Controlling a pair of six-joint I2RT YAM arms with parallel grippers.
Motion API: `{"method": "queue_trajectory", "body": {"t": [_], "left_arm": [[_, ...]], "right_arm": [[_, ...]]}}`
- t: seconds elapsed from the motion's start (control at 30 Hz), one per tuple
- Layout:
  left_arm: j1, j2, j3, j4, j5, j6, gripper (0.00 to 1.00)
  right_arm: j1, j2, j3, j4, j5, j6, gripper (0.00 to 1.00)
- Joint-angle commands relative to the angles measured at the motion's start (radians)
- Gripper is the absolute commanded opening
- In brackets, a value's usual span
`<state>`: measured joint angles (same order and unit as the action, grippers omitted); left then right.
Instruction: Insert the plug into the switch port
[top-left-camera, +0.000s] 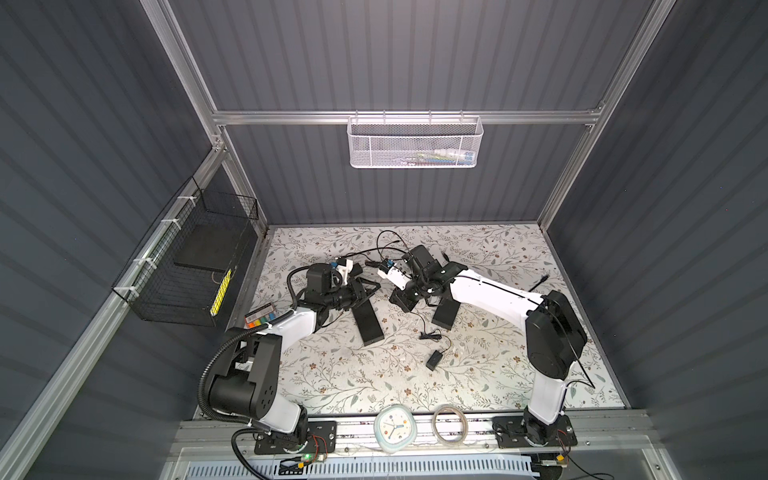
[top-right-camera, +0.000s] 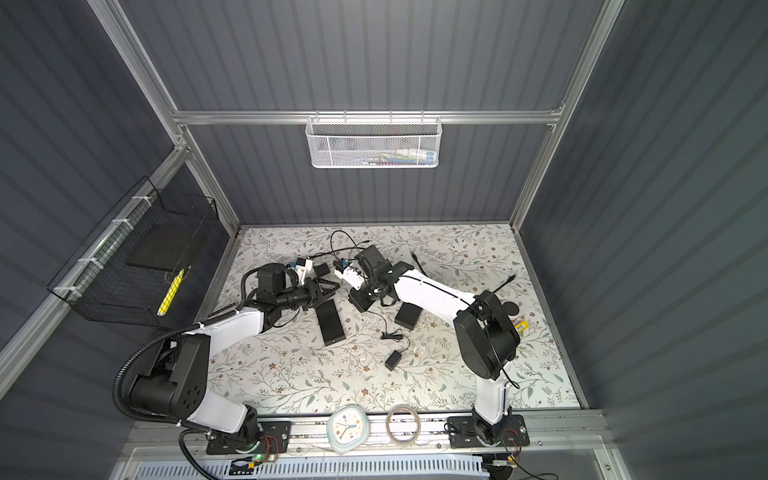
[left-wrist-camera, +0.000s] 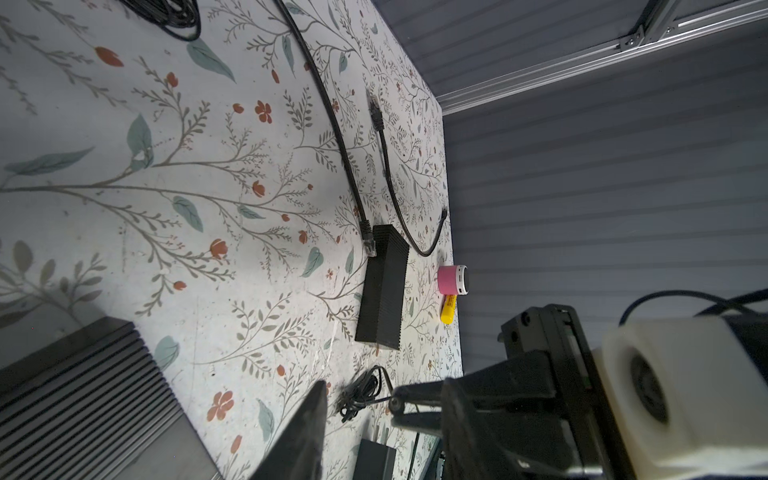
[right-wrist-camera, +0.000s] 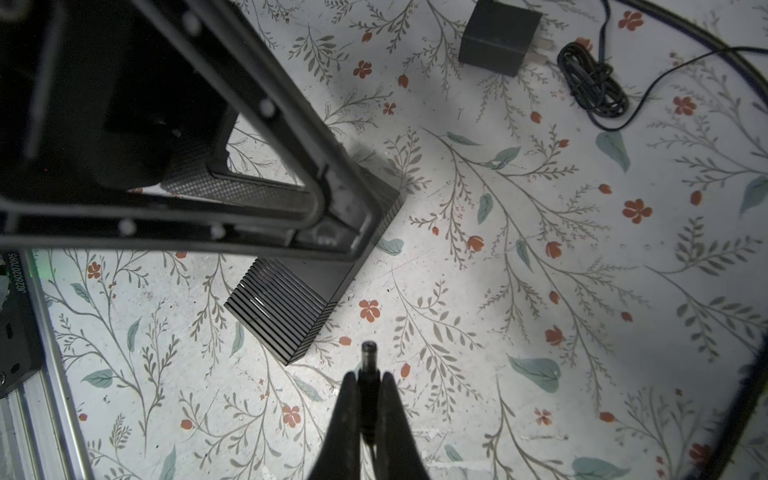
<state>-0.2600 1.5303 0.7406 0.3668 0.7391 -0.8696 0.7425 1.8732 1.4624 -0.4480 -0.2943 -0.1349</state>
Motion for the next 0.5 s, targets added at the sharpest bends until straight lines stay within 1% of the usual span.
{"method": "queue_trajectory", "body": {"t": [0.0,0.03,0.2,0.47], "left_arm": [[-0.011,0.022,-0.018,0.063,0.041,-0.038,0.41],[-0.015,0.026,-0.018,0.073,0.046,-0.046,0.39],[-0.039,0.050,-0.009,0.094,0.072,-0.049,0.38],[-0.059,0.067,-0.005,0.115,0.082,-0.053,0.32]], "right_arm": [[0.008,0.014,0.021,0.015,-0.024,0.010,0.00],[0.008,0.016,0.021,0.018,-0.024,0.012,0.00],[0.008,0.018,0.030,0.029,-0.022,0.021,0.00],[0.008,0.017,0.035,0.039,-0.021,0.030,0.00]]}}
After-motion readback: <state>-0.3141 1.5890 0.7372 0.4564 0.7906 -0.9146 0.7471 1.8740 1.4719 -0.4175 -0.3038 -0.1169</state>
